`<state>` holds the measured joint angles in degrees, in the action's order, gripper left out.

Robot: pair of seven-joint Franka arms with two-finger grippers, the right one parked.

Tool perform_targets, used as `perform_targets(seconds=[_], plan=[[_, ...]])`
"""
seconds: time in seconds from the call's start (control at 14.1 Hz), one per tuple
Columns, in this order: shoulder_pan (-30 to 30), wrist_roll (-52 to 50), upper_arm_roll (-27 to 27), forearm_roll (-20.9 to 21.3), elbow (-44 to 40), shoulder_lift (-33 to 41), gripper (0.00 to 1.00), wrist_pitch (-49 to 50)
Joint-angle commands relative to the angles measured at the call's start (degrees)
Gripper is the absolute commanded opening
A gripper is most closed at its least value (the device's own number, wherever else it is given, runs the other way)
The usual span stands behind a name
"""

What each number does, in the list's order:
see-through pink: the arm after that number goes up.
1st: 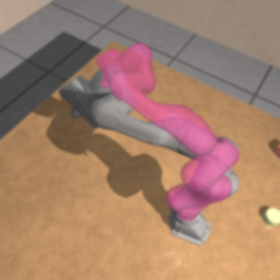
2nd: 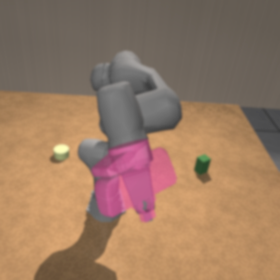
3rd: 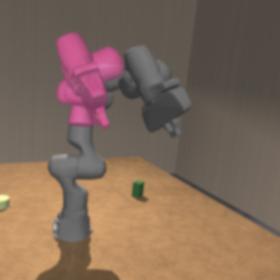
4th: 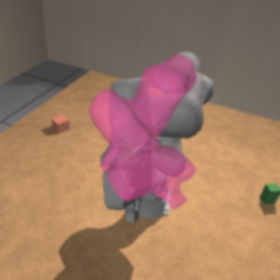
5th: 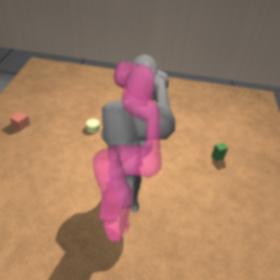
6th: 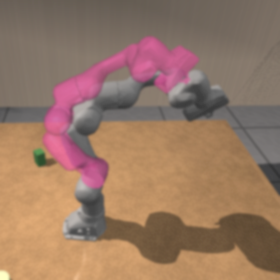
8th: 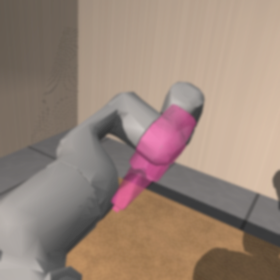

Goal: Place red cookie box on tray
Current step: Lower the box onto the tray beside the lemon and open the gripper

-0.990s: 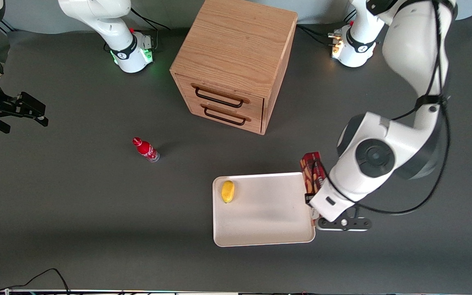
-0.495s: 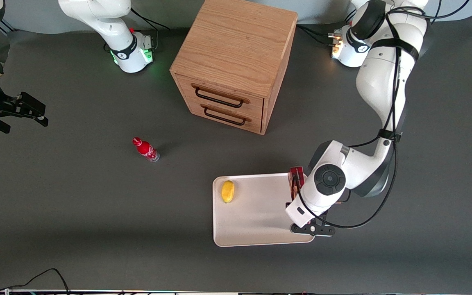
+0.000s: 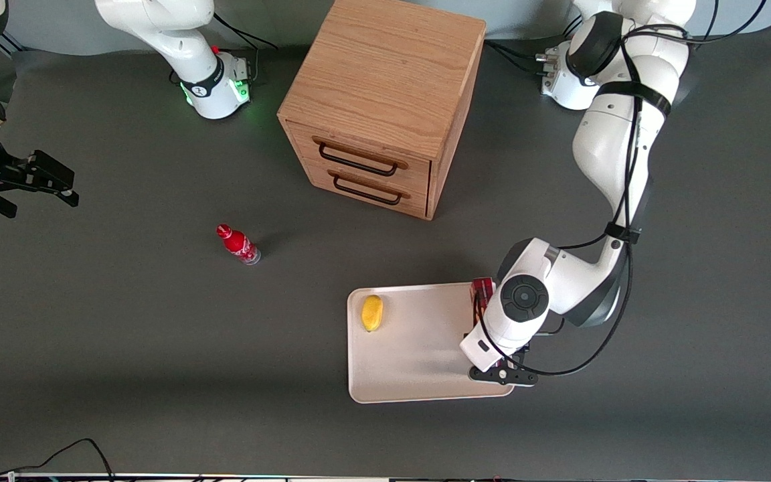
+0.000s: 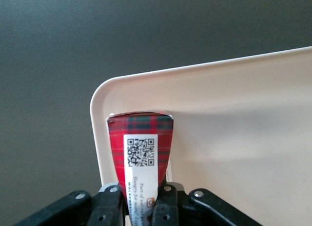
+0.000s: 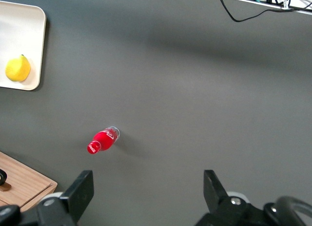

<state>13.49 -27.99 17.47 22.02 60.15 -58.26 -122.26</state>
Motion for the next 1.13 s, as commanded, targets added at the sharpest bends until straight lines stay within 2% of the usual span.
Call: perform_targets(seconds=[0.0,0.07,0.14,0.28,0.49,0.71,0.85,1.06], plan=[[0.6,-1.2,-0.8,1.2,-0.9,0.1,0.42,0.1],[0.4,-1.4,-0.8,0.9,-0.9,0.3,0.84,0.1],[0.3,-1.6,-0.8,0.8,-0.9,0.6,1.00,0.3],[0.0,-2.5,-0.7,0.6,-0.8,2.3,1.00,3.1],[-0.9,-1.5,-0.1,0.2,-0.9,8.7,1.00,14.9],[-4.4,4.8,0.2,-6.4,-0.9,16.1,1.00,22.4],[-7.9,12.0,0.2,-8.9,0.5,20.4,1.00,27.7],[-13.9,20.5,0.2,-12.6,6.6,27.8,1.00,28.6]])
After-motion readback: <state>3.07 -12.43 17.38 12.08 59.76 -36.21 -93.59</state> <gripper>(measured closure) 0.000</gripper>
